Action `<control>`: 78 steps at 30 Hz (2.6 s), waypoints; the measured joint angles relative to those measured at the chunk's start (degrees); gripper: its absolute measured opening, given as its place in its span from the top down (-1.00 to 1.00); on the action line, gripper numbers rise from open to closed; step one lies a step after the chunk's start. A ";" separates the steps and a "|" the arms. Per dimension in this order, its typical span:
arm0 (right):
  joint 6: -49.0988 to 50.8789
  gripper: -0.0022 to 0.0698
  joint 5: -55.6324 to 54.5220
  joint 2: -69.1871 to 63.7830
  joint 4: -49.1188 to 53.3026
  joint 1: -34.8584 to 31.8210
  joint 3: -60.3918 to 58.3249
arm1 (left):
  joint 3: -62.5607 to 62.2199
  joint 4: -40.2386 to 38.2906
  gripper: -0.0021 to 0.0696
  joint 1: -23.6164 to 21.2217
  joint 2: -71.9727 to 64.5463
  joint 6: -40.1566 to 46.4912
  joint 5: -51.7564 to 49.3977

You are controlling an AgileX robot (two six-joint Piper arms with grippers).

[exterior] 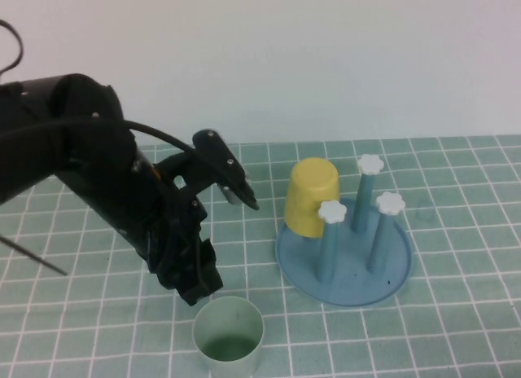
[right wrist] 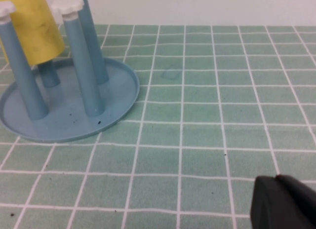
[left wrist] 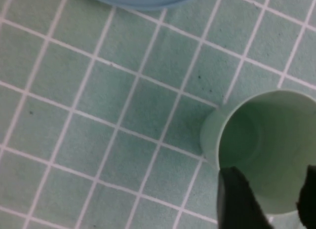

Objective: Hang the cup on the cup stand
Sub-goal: Pick up the cup from the table

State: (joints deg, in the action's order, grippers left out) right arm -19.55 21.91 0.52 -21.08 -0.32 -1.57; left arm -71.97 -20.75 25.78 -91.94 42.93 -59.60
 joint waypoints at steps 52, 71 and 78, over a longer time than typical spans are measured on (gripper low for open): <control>0.00 0.94 0.00 0.00 -0.11 0.00 0.00 | -3.54 2.46 0.15 1.38 -14.88 0.00 1.14; 0.00 0.94 0.00 0.00 -0.11 0.00 0.00 | -3.54 0.78 0.68 1.38 -17.57 -1.20 1.04; 0.00 0.94 0.00 0.00 -0.11 0.00 0.00 | -3.54 -0.41 0.90 1.38 -17.45 -1.20 0.38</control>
State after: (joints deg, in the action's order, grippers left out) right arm -19.55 21.91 0.52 -21.19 -0.32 -1.57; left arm -75.52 -21.16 27.15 -109.39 41.72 -59.22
